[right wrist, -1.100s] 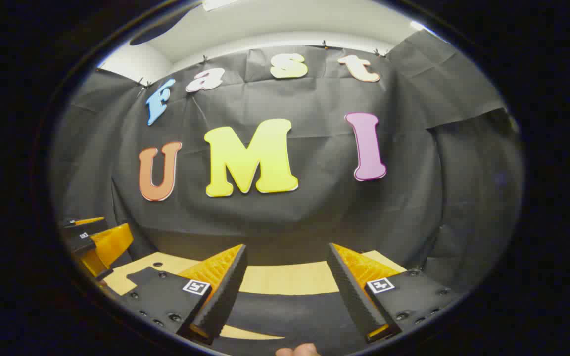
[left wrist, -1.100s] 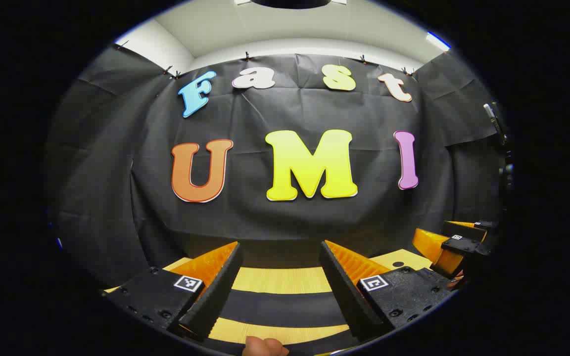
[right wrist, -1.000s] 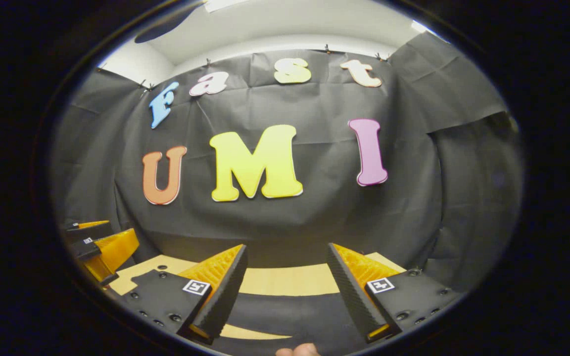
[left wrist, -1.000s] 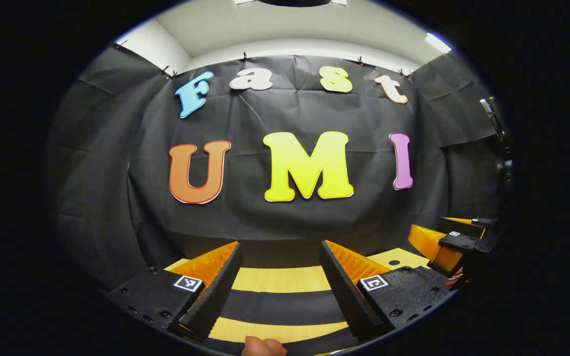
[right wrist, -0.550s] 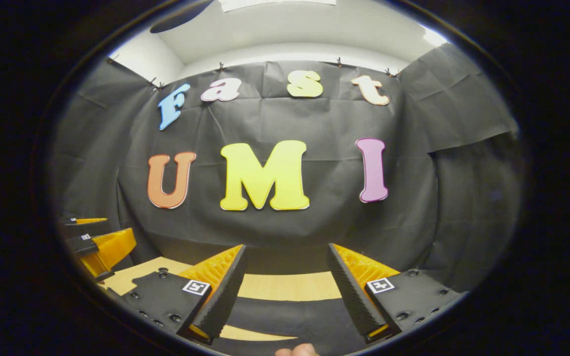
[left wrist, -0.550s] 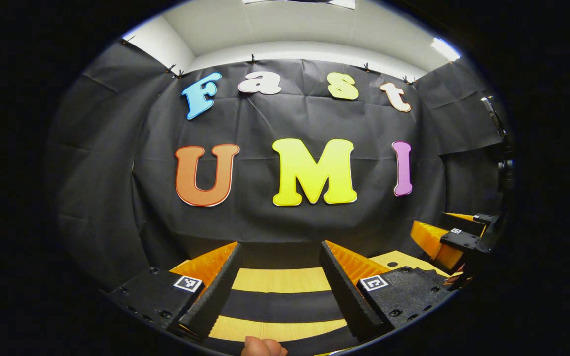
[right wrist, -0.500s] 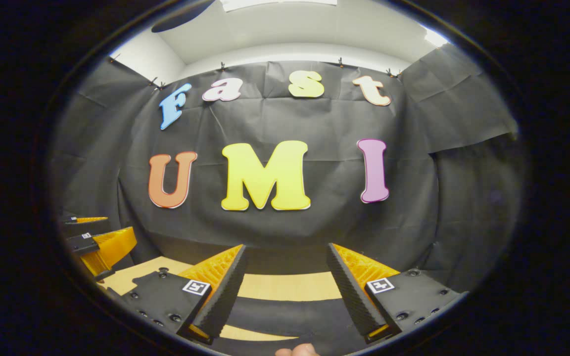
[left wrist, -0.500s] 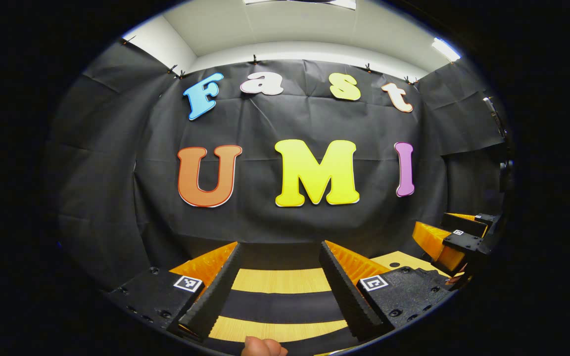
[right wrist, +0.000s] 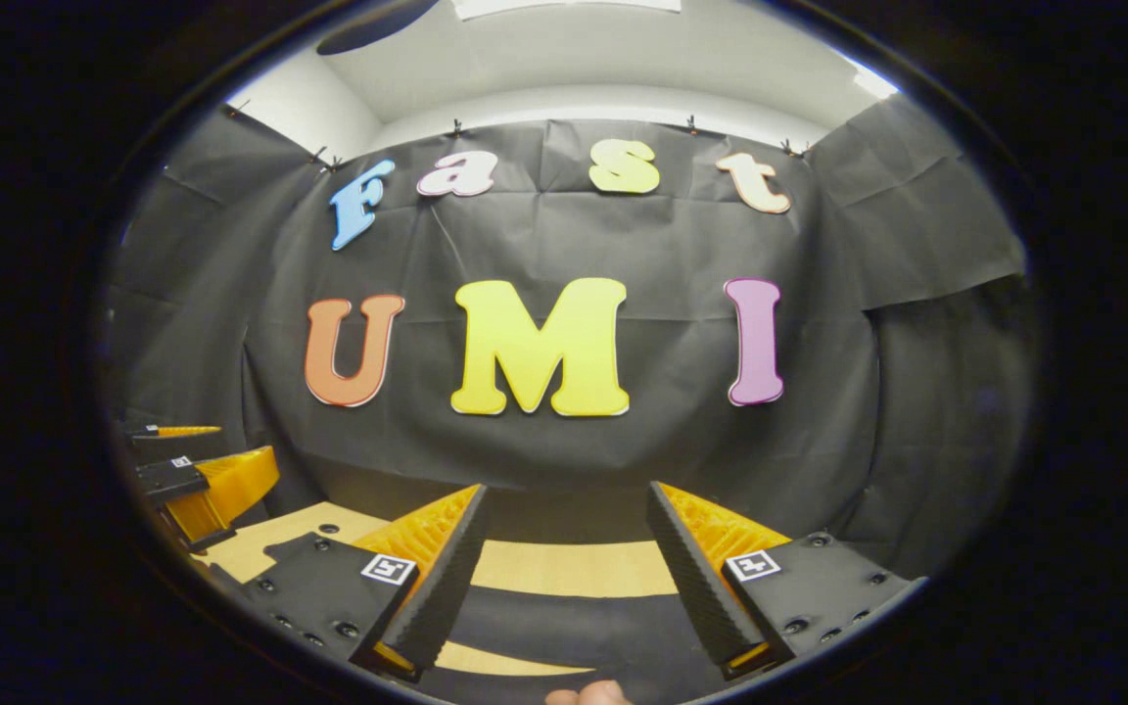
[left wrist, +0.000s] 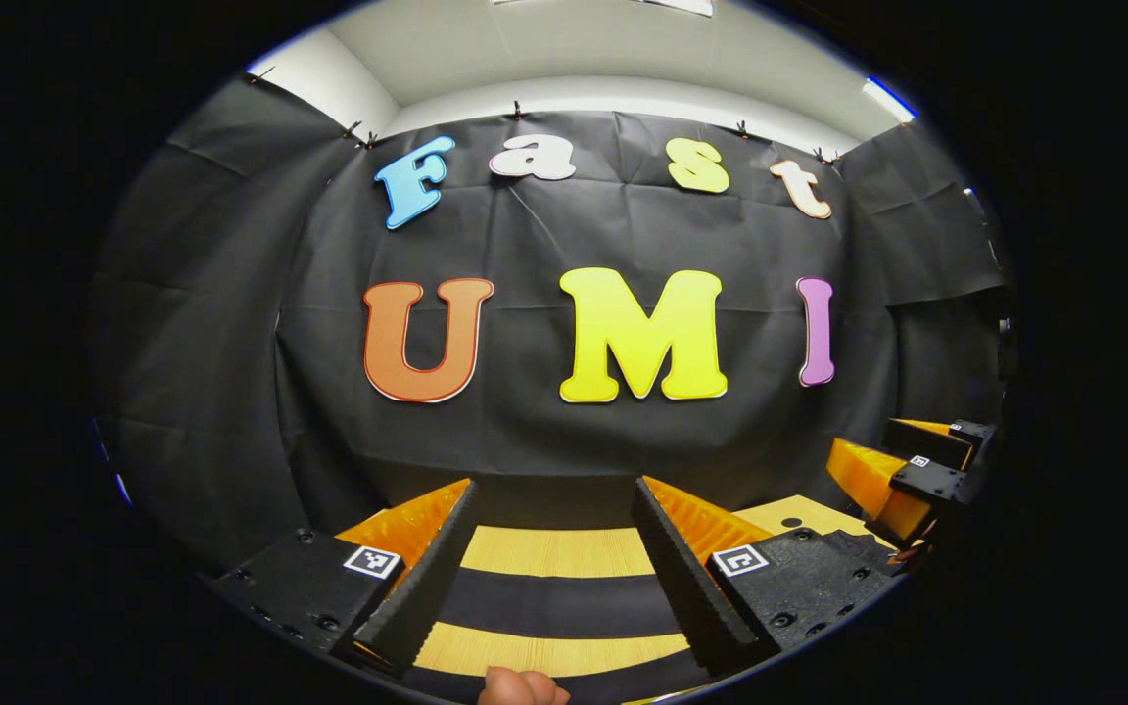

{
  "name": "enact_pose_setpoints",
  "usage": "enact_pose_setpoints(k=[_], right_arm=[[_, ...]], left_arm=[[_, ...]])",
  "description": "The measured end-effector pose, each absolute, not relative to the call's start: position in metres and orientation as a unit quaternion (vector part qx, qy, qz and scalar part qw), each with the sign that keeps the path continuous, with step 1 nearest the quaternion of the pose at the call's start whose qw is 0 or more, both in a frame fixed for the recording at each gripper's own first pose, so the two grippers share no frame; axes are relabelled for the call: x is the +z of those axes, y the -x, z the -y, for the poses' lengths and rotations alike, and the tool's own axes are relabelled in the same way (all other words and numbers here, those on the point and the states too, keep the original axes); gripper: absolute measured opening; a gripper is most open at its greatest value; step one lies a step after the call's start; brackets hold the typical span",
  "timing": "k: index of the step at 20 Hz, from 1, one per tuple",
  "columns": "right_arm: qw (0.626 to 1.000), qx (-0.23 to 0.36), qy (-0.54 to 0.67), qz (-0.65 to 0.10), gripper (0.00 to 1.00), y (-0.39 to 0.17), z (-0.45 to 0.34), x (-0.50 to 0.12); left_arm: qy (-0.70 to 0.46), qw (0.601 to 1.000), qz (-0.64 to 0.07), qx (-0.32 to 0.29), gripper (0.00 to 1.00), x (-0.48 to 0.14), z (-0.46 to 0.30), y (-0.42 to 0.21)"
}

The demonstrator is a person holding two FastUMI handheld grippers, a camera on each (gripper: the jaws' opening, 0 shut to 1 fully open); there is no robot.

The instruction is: Grasp the waist and the cuffs of the jeans and fold them to make the two legs overlap; first hold the waist and fold one-third of the jeans toward the cuffs, then hold the cuffs and fold the remaining one-third in the same direction to finish folding.

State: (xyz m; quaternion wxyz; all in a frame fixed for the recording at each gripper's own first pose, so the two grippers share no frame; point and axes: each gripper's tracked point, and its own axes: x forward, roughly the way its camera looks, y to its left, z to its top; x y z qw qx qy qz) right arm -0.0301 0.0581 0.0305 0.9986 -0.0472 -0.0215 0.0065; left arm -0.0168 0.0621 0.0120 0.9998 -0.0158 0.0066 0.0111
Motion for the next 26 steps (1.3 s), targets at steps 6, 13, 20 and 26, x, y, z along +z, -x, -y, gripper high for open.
enact_pose_setpoints(k=[6, 13, 20, 26], right_arm=[[0.999, 0.010, 0.046, 0.013, 0.94, 0.024, -0.058, 0.024], [0.999, 0.015, 0.039, 0.003, 0.94, 0.015, -0.060, 0.012], [1.000, -0.002, 0.026, -0.008, 0.98, 0.010, -0.045, 0.004], [0.999, -0.026, 0.018, -0.015, 0.99, 0.009, -0.025, 0.001]], left_arm=[[0.034, 0.996, -0.055, 0.062, 0.99, -0.014, -0.111, 0.024], [0.283, 0.905, -0.249, 0.197, 0.99, -0.133, -0.206, 0.132], [0.514, 0.693, -0.353, 0.363, 0.99, -0.226, -0.238, 0.272], [0.605, 0.594, -0.349, 0.400, 1.00, -0.262, -0.232, 0.290]])
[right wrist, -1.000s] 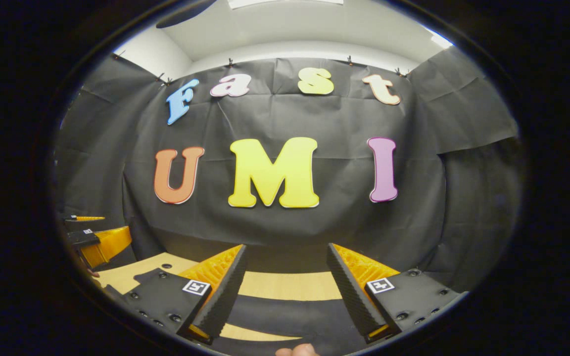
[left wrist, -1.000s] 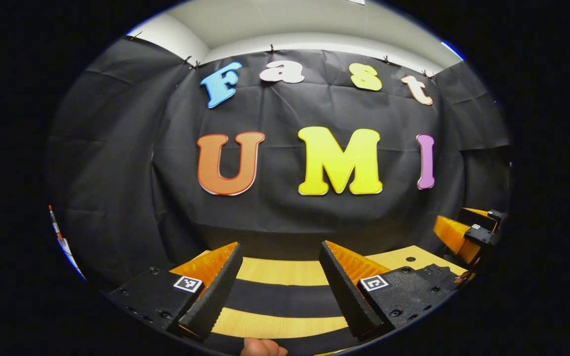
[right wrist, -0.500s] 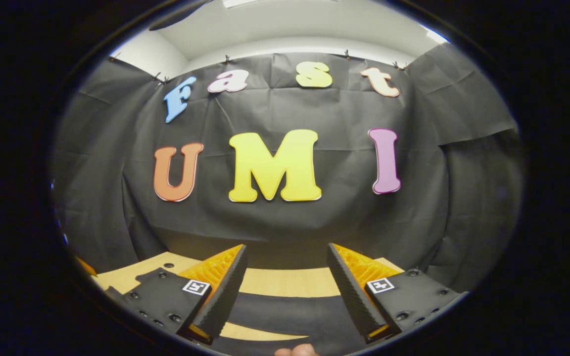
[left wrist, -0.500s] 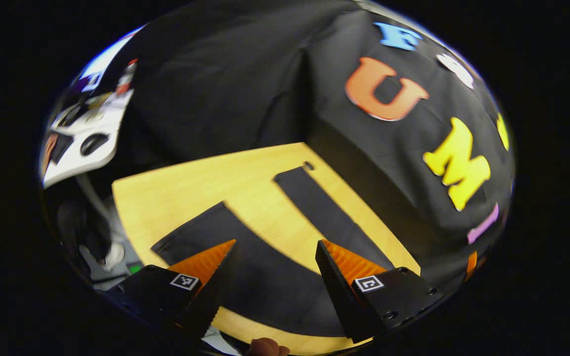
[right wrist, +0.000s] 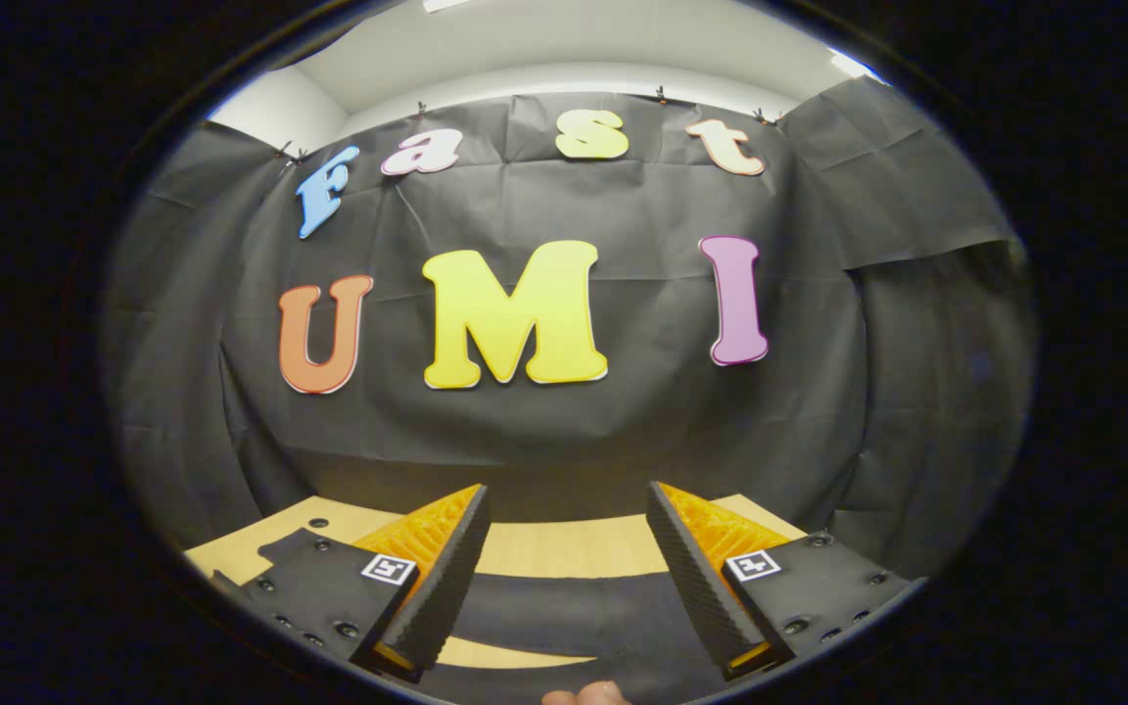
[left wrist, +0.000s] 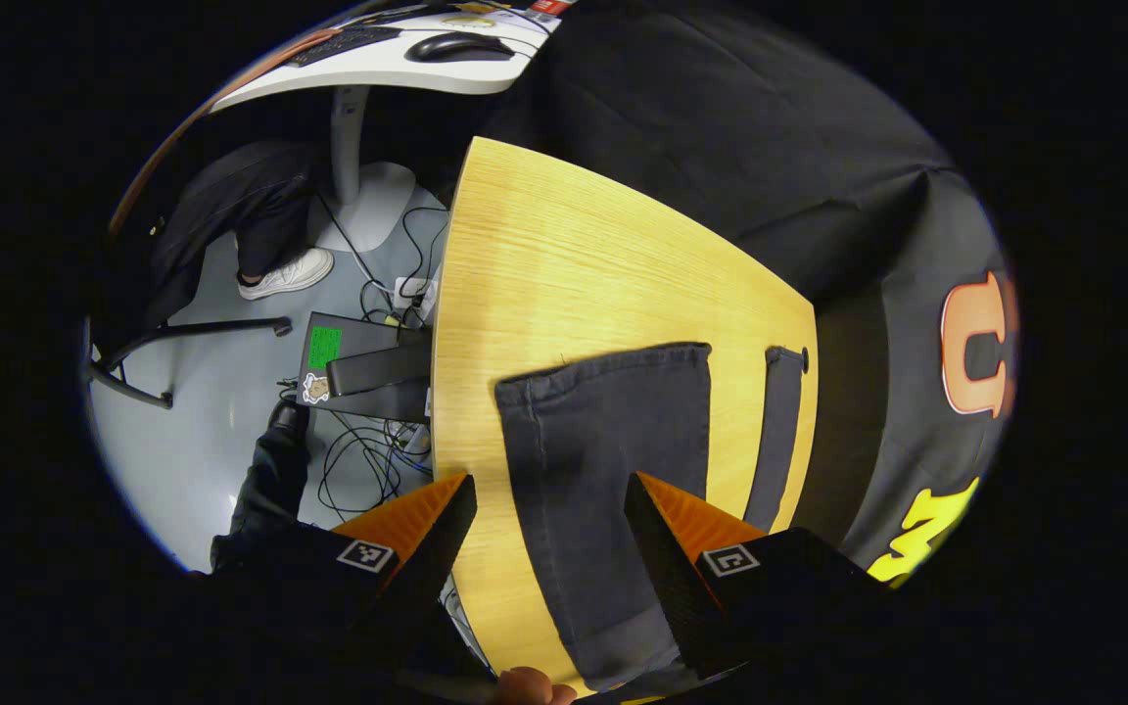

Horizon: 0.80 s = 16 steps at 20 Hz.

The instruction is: Grasp the waist and the cuffs of the jeans and fold them to make the two legs overlap; first hold the waist and fold one-third of the jeans toward the cuffs, then hold the cuffs and fold the remaining one-third in the same direction to finish folding.

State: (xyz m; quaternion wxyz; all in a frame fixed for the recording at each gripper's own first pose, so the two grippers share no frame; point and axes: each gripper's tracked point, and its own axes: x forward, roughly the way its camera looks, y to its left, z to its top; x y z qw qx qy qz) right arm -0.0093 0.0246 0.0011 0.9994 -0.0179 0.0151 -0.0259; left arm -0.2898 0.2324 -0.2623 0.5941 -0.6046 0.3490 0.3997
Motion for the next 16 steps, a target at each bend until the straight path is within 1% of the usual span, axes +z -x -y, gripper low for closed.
enact_pose_setpoints(k=[1, 4, 5, 7, 10, 11, 12, 13, 14, 15, 16], right_arm=[[0.999, -0.029, 0.020, -0.015, 0.99, 0.009, -0.021, 0.002], [0.999, -0.040, 0.021, -0.014, 0.99, 0.009, -0.011, 0.003], [0.999, -0.044, 0.018, -0.017, 0.94, 0.008, -0.009, 0.002], [0.999, -0.049, 0.014, -0.020, 0.94, 0.008, -0.004, 0.000], [0.998, -0.053, 0.017, -0.021, 0.94, 0.007, 0.001, -0.001], [0.998, -0.056, 0.019, -0.022, 0.96, 0.007, 0.004, -0.002], [0.998, -0.059, 0.021, -0.023, 0.98, 0.008, 0.008, -0.003], [0.997, -0.063, 0.021, -0.025, 0.99, 0.007, 0.013, -0.004], [0.997, -0.067, 0.021, -0.028, 0.98, 0.008, 0.019, -0.006], [0.997, -0.071, 0.020, -0.034, 1.00, 0.008, 0.024, -0.008], [0.996, -0.076, 0.019, -0.043, 0.94, 0.006, 0.032, -0.013]], left_arm=[[0.613, 0.594, -0.338, 0.397, 0.98, -0.261, -0.237, 0.288], [0.632, 0.595, -0.320, 0.380, 0.98, -0.264, -0.247, 0.270], [0.636, 0.597, -0.315, 0.374, 0.98, -0.264, -0.250, 0.264], [0.644, 0.605, -0.301, 0.357, 0.98, -0.265, -0.253, 0.251], [0.667, 0.610, -0.267, 0.334, 0.98, -0.265, -0.256, 0.231], [0.672, 0.611, -0.269, 0.321, 0.98, -0.265, -0.255, 0.231], [0.676, 0.609, -0.267, 0.318, 0.90, -0.269, -0.254, 0.230], [0.672, 0.611, -0.269, 0.319, 0.86, -0.272, -0.254, 0.232], [0.662, 0.613, -0.280, 0.326, 0.69, -0.280, -0.254, 0.240], [0.655, 0.615, -0.286, 0.332, 0.51, -0.287, -0.253, 0.245], [0.659, 0.614, -0.276, 0.334, 0.34, -0.288, -0.254, 0.244]])
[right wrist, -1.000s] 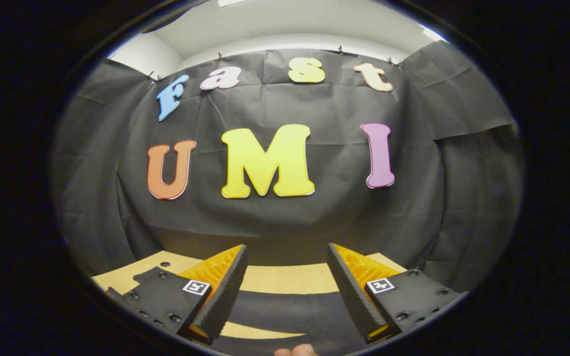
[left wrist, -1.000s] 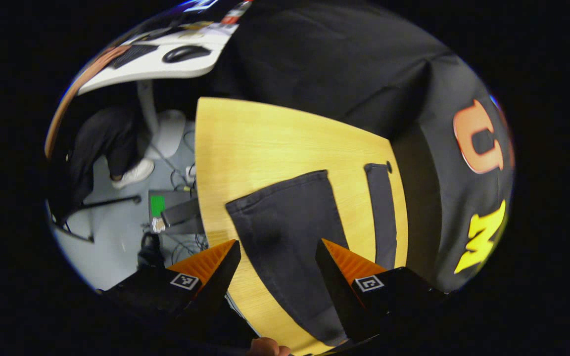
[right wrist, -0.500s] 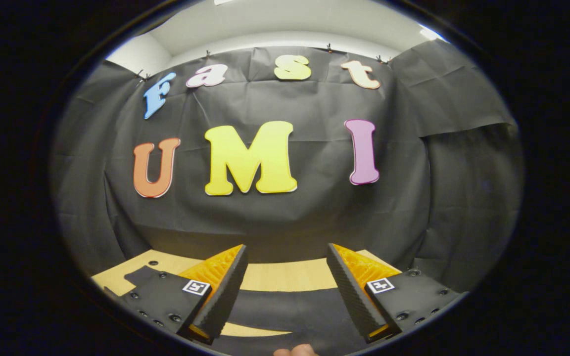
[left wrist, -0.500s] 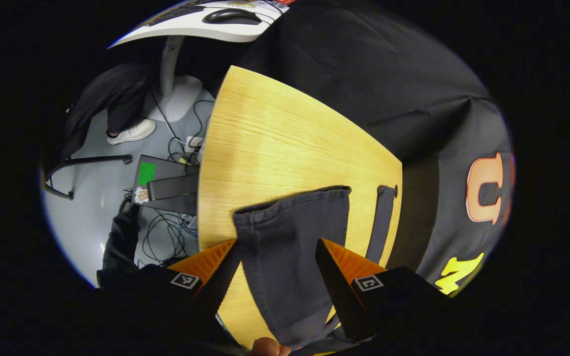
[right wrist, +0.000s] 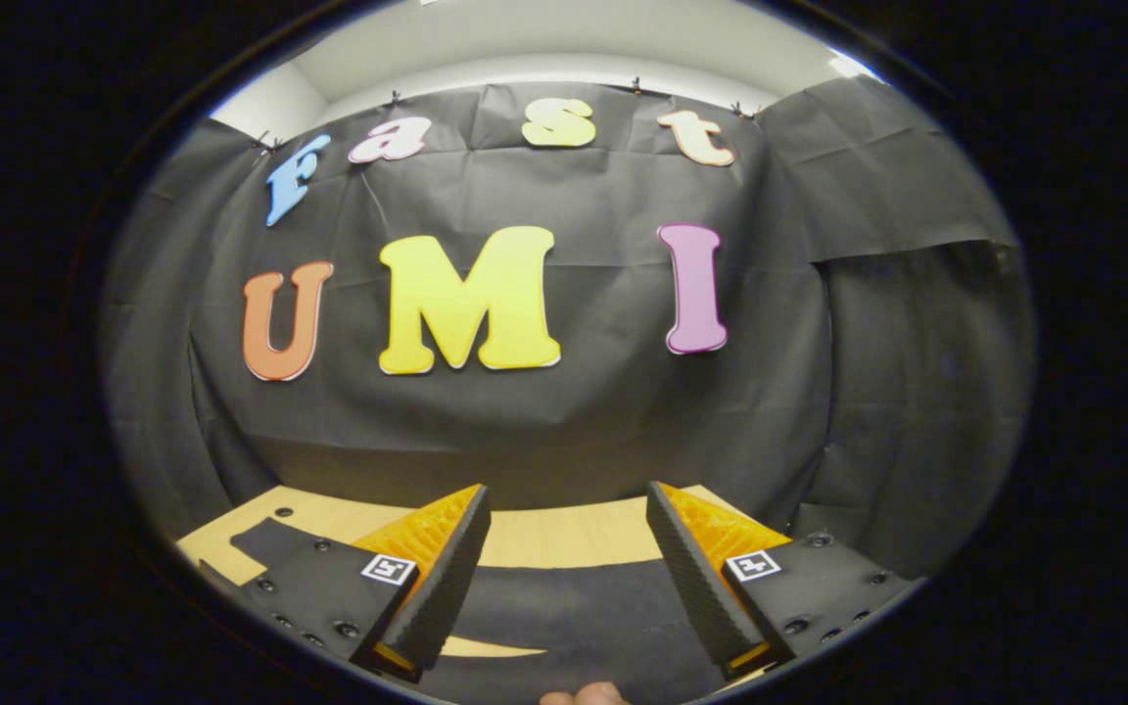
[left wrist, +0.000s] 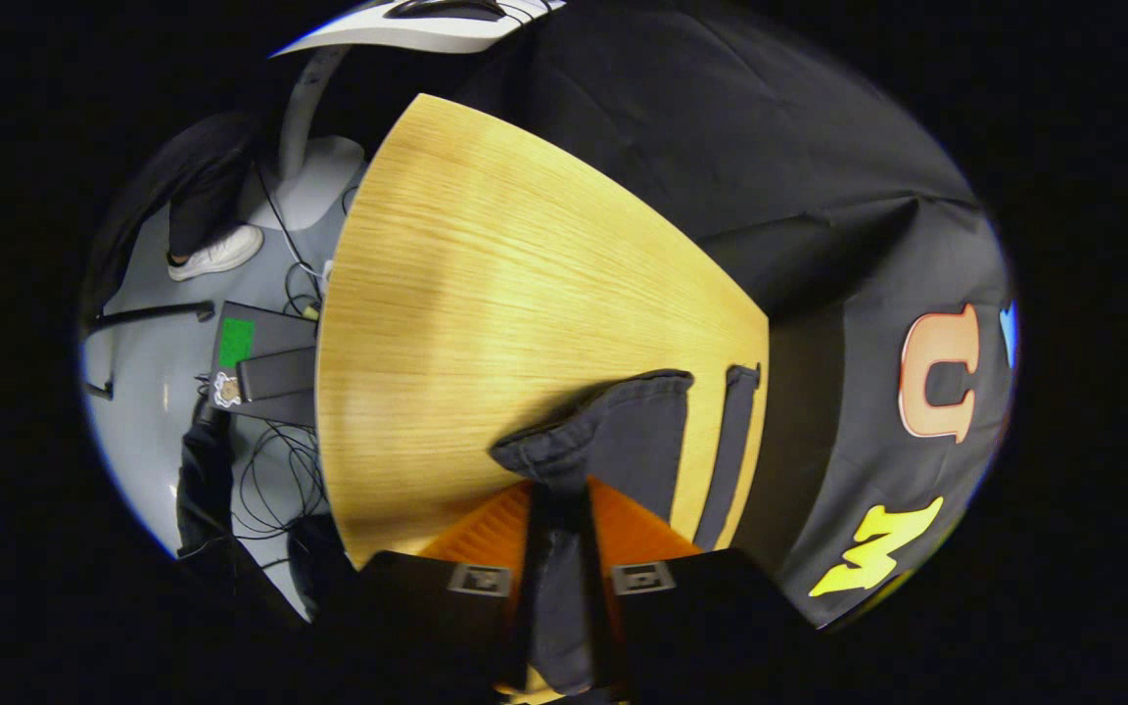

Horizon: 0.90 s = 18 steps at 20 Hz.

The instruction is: Grasp the waist and the cuffs of the jeans and fold them to make the two legs overlap; first hold the waist and fold one-third of the jeans toward the cuffs, then hold the cuffs and fold the remaining one-third in the same direction to finish folding.

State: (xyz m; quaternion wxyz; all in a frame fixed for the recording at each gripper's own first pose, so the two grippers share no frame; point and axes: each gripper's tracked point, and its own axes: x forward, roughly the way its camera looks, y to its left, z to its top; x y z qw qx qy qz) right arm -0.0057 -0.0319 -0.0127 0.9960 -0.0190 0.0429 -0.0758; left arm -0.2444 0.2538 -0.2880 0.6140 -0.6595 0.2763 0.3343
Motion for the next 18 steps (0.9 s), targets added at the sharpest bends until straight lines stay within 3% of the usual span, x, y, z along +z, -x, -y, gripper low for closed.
enact_pose_setpoints(k=[1, 2, 6, 7, 10, 12, 14, 15, 18], right_arm=[[0.995, -0.081, 0.016, -0.052, 0.94, 0.004, 0.042, -0.015], [0.994, -0.088, 0.012, -0.064, 0.94, 0.003, 0.055, -0.020], [0.979, -0.129, -0.081, -0.138, 0.94, 0.000, 0.128, -0.045], [0.968, -0.145, -0.124, -0.165, 0.99, 0.002, 0.149, -0.056], [0.905, -0.211, -0.247, -0.276, 0.99, 0.025, 0.222, -0.114], [0.846, -0.243, -0.320, -0.349, 0.91, 0.055, 0.257, -0.163], [0.800, -0.271, -0.386, -0.371, 0.89, 0.069, 0.280, -0.195], [0.778, -0.288, -0.409, -0.381, 0.96, 0.076, 0.289, -0.212], [0.755, -0.320, -0.413, -0.395, 0.96, 0.080, 0.294, -0.235]], left_arm=[[0.668, 0.607, -0.268, 0.336, 0.17, -0.286, -0.253, 0.243], [0.677, 0.599, -0.262, 0.337, 0.12, -0.285, -0.253, 0.243], [0.673, 0.602, -0.276, 0.330, 0.10, -0.286, -0.254, 0.243], [0.673, 0.601, -0.278, 0.330, 0.09, -0.286, -0.254, 0.243], [0.677, 0.597, -0.278, 0.330, 0.09, -0.286, -0.254, 0.243], [0.676, 0.596, -0.279, 0.331, 0.09, -0.285, -0.254, 0.244], [0.675, 0.597, -0.281, 0.331, 0.09, -0.285, -0.254, 0.244], [0.674, 0.597, -0.282, 0.331, 0.09, -0.285, -0.254, 0.244], [0.672, 0.596, -0.287, 0.333, 0.09, -0.286, -0.254, 0.244]])
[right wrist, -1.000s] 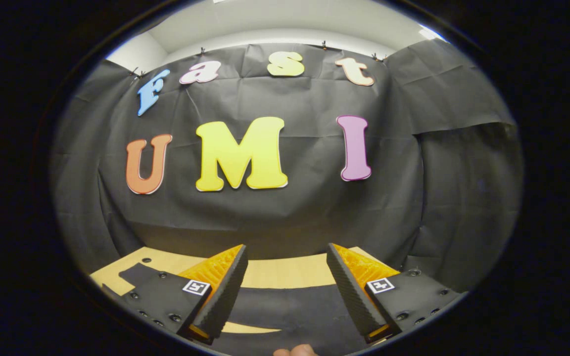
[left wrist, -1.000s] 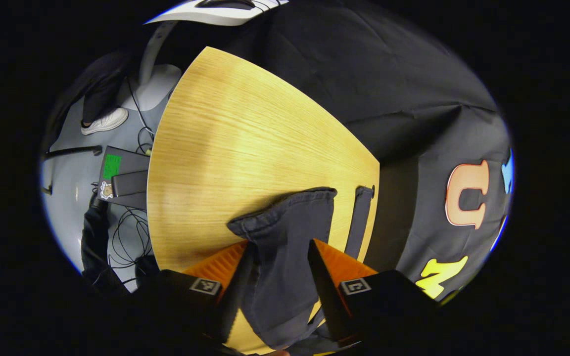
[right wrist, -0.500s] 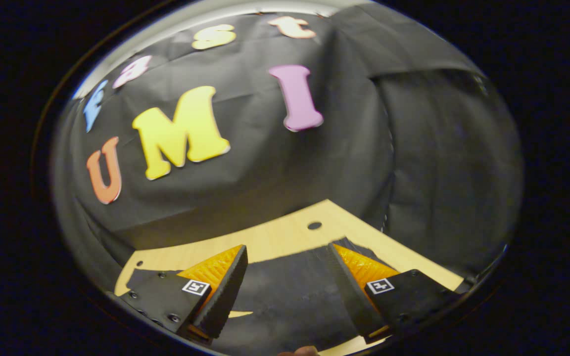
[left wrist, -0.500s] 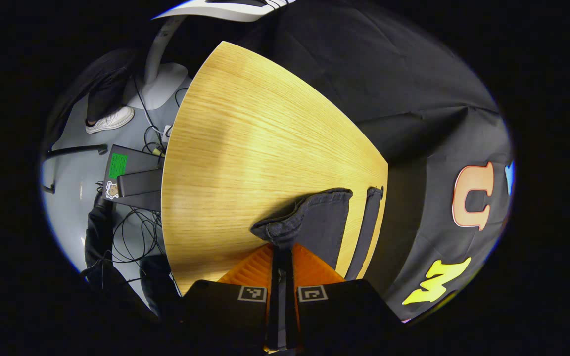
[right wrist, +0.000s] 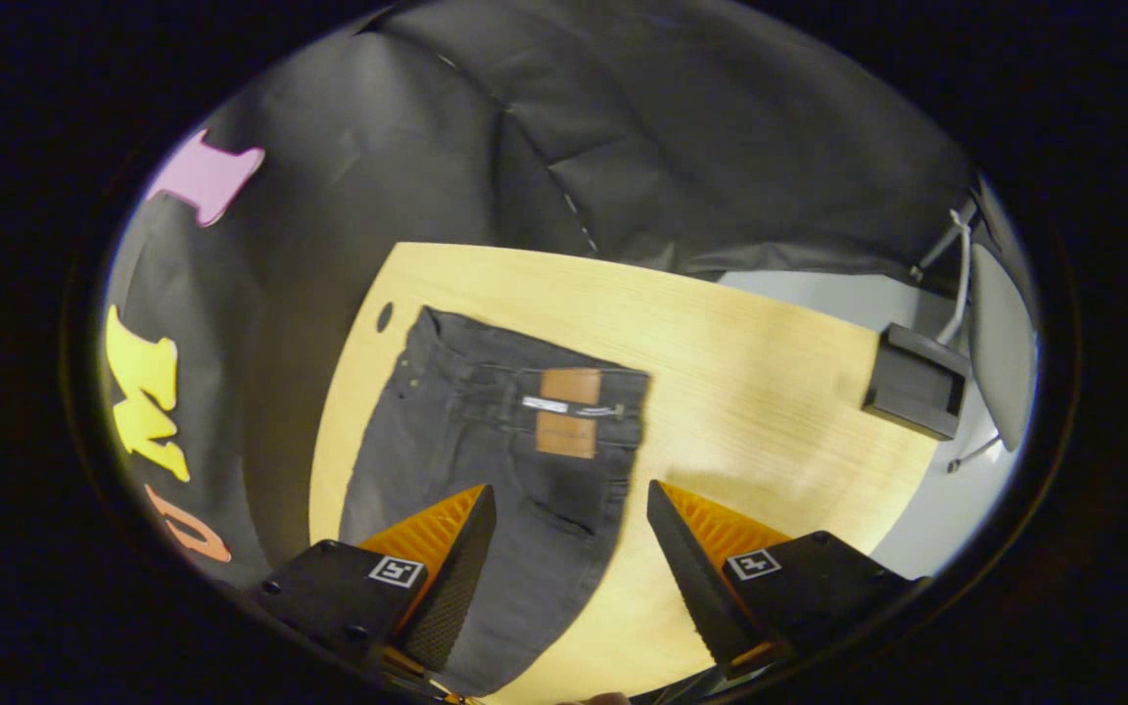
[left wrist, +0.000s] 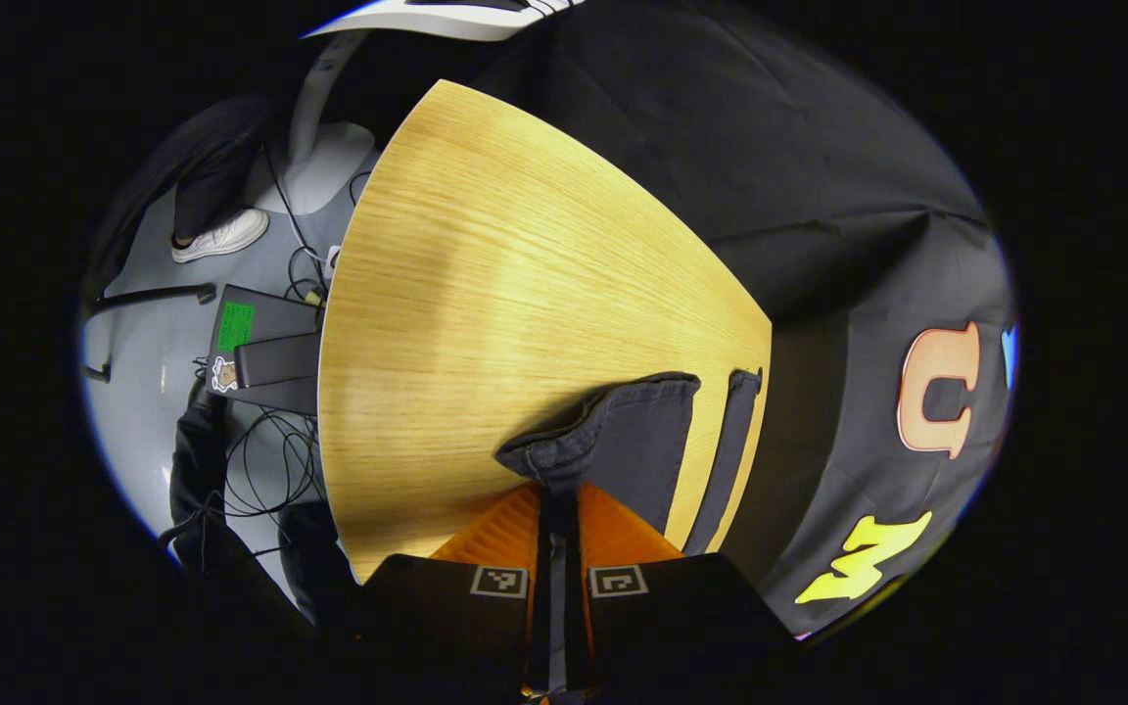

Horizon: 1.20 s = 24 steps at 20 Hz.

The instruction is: Grasp the waist and the cuffs of the jeans and fold them to make the two legs overlap; first hold the waist and fold one-third of the jeans toward the cuffs, then hold the cuffs and fold the remaining one-third in the same direction to finish folding.

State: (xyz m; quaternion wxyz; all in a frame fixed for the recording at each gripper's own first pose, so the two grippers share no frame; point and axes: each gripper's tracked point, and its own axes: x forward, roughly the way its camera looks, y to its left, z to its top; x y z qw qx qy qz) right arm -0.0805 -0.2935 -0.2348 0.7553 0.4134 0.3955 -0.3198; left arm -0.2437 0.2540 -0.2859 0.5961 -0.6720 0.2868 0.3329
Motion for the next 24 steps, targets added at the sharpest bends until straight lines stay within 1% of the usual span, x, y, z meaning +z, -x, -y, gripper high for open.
enact_pose_setpoints(k=[1, 5, 8, 9, 10, 12, 14, 15, 16, 19, 21, 24], right_arm=[[0.753, -0.323, -0.410, -0.401, 0.96, 0.077, 0.290, -0.242], [0.754, -0.305, -0.408, -0.414, 0.96, 0.060, 0.278, -0.259], [0.770, -0.294, -0.392, -0.408, 0.95, 0.047, 0.277, -0.258], [0.774, -0.294, -0.385, -0.408, 0.84, 0.044, 0.280, -0.263], [0.774, -0.301, -0.372, -0.414, 0.81, 0.050, 0.284, -0.266], [0.775, -0.314, -0.349, -0.424, 0.49, 0.060, 0.295, -0.274], [0.772, -0.311, -0.367, -0.416, 0.16, 0.058, 0.295, -0.274], [0.768, -0.315, -0.384, -0.406, 0.03, 0.056, 0.294, -0.270], [0.765, -0.314, -0.391, -0.403, 0.02, 0.055, 0.293, -0.273], [0.776, -0.307, -0.374, -0.404, 0.02, 0.057, 0.295, -0.272], [0.775, -0.304, -0.385, -0.398, 0.02, 0.054, 0.292, -0.266], [0.777, -0.285, -0.410, -0.383, 0.02, 0.047, 0.290, -0.245]], left_arm=[[0.670, 0.597, -0.288, 0.333, 0.09, -0.286, -0.254, 0.244], [0.671, 0.595, -0.295, 0.329, 0.09, -0.285, -0.254, 0.243], [0.666, 0.596, -0.301, 0.333, 0.09, -0.286, -0.253, 0.243], [0.666, 0.595, -0.301, 0.335, 0.09, -0.286, -0.253, 0.243], [0.666, 0.594, -0.301, 0.337, 0.09, -0.286, -0.253, 0.243], [0.664, 0.594, -0.304, 0.339, 0.09, -0.287, -0.254, 0.243], [0.661, 0.595, -0.308, 0.338, 0.09, -0.287, -0.254, 0.242], [0.661, 0.594, -0.311, 0.337, 0.09, -0.286, -0.254, 0.242], [0.662, 0.592, -0.313, 0.337, 0.08, -0.287, -0.253, 0.242], [0.675, 0.577, -0.310, 0.340, 0.04, -0.286, -0.253, 0.240], [0.673, 0.573, -0.317, 0.344, 0.03, -0.284, -0.254, 0.239], [0.688, 0.560, -0.311, 0.340, 0.03, -0.265, -0.256, 0.225]])
